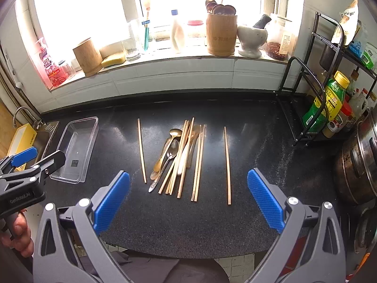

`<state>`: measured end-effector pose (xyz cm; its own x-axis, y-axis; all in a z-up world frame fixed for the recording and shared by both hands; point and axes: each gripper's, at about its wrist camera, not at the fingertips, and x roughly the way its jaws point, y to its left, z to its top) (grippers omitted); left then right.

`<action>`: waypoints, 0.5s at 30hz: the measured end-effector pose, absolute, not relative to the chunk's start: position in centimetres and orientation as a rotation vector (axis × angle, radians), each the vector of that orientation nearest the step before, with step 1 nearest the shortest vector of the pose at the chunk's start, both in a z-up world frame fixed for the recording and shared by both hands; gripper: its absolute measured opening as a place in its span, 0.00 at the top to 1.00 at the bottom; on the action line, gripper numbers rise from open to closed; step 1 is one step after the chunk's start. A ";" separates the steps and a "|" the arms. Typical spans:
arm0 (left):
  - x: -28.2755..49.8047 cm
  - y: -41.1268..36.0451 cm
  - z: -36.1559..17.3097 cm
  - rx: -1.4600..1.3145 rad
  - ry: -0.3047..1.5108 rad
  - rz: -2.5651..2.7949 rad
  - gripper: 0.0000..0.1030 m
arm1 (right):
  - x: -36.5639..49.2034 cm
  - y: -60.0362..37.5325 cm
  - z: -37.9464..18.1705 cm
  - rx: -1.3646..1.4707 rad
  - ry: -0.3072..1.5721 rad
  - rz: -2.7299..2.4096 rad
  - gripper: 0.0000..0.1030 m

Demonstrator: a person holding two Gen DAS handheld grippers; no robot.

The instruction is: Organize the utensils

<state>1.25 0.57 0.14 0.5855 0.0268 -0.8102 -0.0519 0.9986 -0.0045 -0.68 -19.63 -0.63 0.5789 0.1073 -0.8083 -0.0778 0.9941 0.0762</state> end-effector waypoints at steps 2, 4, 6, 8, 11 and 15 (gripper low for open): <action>1.3 0.7 0.1 -0.029 0.945 0.049 0.06 | -0.6 -19.7 -0.6 0.033 0.946 0.110 0.06; 1.3 0.7 0.1 -0.030 0.946 0.050 0.06 | -0.6 -19.7 -0.7 0.034 0.947 0.110 0.06; 1.3 0.7 0.1 -0.030 0.948 0.050 0.06 | -0.6 -19.7 -0.7 0.034 0.947 0.109 0.06; 1.4 0.7 0.1 -0.028 0.948 0.050 0.06 | -0.6 -19.7 -0.7 0.034 0.947 0.109 0.06; 1.4 0.8 0.1 -0.030 0.949 0.051 0.06 | -0.6 -19.7 -0.8 0.036 0.950 0.106 0.06; 1.4 0.8 0.0 -0.028 0.949 0.051 0.06 | -0.5 -19.7 -0.8 0.037 0.952 0.106 0.06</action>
